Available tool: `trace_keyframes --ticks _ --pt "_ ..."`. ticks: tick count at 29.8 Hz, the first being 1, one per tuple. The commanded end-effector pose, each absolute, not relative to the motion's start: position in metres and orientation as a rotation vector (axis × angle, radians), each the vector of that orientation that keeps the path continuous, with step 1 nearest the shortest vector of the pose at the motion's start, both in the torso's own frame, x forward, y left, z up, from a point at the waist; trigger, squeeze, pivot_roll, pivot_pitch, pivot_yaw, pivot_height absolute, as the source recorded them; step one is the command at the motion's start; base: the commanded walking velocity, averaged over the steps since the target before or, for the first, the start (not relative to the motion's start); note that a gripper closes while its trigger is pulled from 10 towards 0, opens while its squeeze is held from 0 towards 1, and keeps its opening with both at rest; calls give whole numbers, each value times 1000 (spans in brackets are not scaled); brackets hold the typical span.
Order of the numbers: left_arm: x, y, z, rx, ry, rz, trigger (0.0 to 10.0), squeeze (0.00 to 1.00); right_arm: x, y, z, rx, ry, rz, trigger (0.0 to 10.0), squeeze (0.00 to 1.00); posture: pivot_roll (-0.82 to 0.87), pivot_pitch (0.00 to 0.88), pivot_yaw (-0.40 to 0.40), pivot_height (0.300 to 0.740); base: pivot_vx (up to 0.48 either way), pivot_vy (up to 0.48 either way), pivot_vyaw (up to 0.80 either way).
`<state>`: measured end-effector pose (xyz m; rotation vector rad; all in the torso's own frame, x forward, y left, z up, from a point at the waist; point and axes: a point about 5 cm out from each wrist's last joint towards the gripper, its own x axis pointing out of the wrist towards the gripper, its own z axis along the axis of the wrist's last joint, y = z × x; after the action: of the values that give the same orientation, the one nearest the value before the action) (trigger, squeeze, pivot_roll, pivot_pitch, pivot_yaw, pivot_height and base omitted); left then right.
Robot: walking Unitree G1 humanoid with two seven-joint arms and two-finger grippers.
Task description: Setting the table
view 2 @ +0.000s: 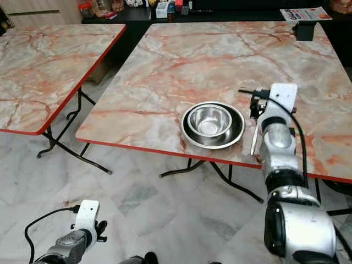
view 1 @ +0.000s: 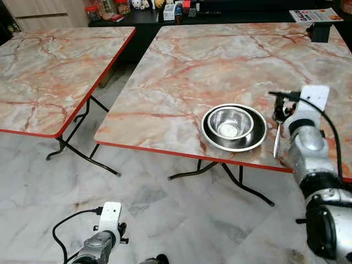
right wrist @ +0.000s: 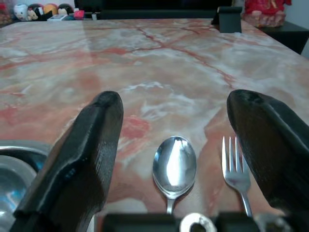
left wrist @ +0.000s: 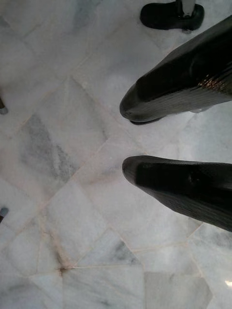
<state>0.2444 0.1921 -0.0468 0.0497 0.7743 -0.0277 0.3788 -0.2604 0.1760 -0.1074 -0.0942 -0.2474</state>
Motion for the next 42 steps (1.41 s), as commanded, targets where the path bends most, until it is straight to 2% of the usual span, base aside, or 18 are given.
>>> trace_keyframes --ticks 1,31,37,39,40,42 --pt "244 197 -46 42 773 -1 10000 0 379 -257 188 -113 -175 -251 10000 0 -57 83 117 740 0 307 0" --pt "245 198 -45 52 763 8 10000 0 374 -260 180 -84 -171 -316 10000 0 -55 56 130 740 0 474 0" --pt "245 199 -45 50 760 20 10000 0 369 -262 150 -78 -21 -367 10000 0 -46 55 126 740 0 430 0" --pt "244 199 -46 65 761 18 10000 0 355 -261 107 -11 167 -392 10000 0 -58 58 125 740 0 0 0" --pt "244 199 -46 65 761 18 10000 0 355 -261 107 -11 167 -392 10000 0 -58 58 125 740 0 0 0" --pt "243 199 -47 68 764 15 10000 0 333 -252 59 -9 389 -355 10000 0 -66 65 124 740 0 0 0"
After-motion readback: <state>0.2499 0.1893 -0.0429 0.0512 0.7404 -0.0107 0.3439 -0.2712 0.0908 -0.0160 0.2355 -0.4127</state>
